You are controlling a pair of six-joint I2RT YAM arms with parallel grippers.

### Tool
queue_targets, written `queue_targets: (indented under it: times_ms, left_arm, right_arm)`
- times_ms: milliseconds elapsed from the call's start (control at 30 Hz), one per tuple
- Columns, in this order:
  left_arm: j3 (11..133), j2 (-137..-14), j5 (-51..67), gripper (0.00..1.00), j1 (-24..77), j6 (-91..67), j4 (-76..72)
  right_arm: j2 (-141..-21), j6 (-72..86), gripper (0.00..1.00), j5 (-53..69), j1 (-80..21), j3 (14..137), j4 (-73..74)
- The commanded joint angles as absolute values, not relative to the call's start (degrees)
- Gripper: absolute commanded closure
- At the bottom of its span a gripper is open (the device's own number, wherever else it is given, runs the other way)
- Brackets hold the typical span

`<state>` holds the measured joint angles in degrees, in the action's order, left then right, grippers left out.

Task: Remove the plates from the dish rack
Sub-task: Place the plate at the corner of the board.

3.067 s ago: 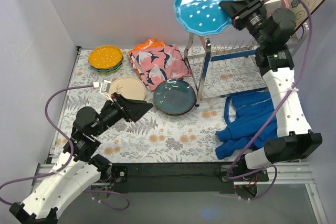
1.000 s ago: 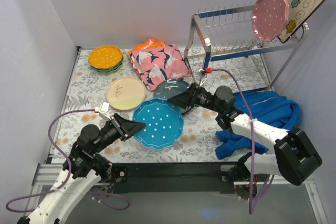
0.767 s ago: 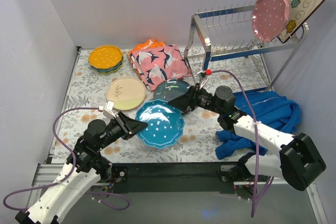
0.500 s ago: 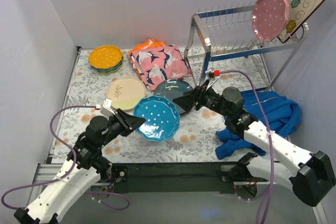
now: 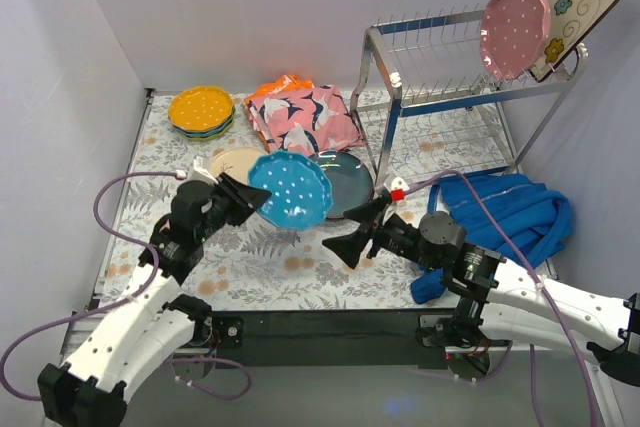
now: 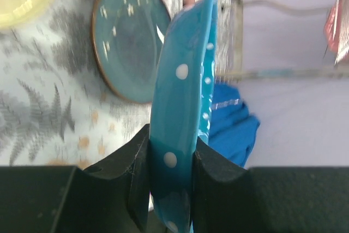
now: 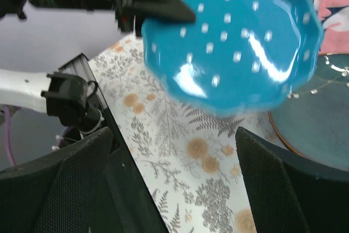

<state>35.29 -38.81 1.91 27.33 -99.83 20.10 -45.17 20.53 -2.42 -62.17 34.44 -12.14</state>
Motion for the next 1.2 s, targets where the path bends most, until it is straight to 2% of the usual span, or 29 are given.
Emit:
queue_targets:
  times_ms: [0,33,133,200,367,600,767,1167]
  left_arm:
    - [38.2,-44.7,19.9,1.00,12.5,-103.3,3.0]
    - [37.5,-46.3,23.1,1.00,5.3,-104.7,-2.9]
    - [37.1,-53.3,27.0,1.00,-4.1,-103.1,-12.4]
    - [39.4,-58.9,26.4,1.00,-7.6,-102.1,-12.9]
    - [42.9,-67.2,32.1,1.00,-18.9,-108.2,-25.9]
    - [52.5,-89.3,38.2,1.00,-22.3,-114.1,-42.5]
    - [63.9,-102.9,38.6,1.00,-22.8,-114.7,-41.1]
    - [77.2,-114.4,30.2,1.00,-21.3,-109.9,-32.8]
  right_arm:
    - [-40.1,15.9,0.02,-10.9,-65.1,29.5,-10.4]
    - [-39.3,15.9,0.02,-10.9,-65.1,28.6,-10.6]
    - [-36.7,16.2,0.02,-9.9,-65.2,24.5,-13.8]
    - [-35.5,16.4,0.02,-8.9,-65.3,22.4,-16.1]
    - [-35.9,17.9,0.02,-12.1,-65.1,18.5,-19.7]
    - [-40.0,17.8,0.02,-11.2,-65.3,18.0,-22.7]
    - [-37.9,17.0,0.02,-12.6,-65.3,16.4,-24.9]
    - [-35.0,17.1,0.02,-12.7,-65.4,15.3,-25.8]
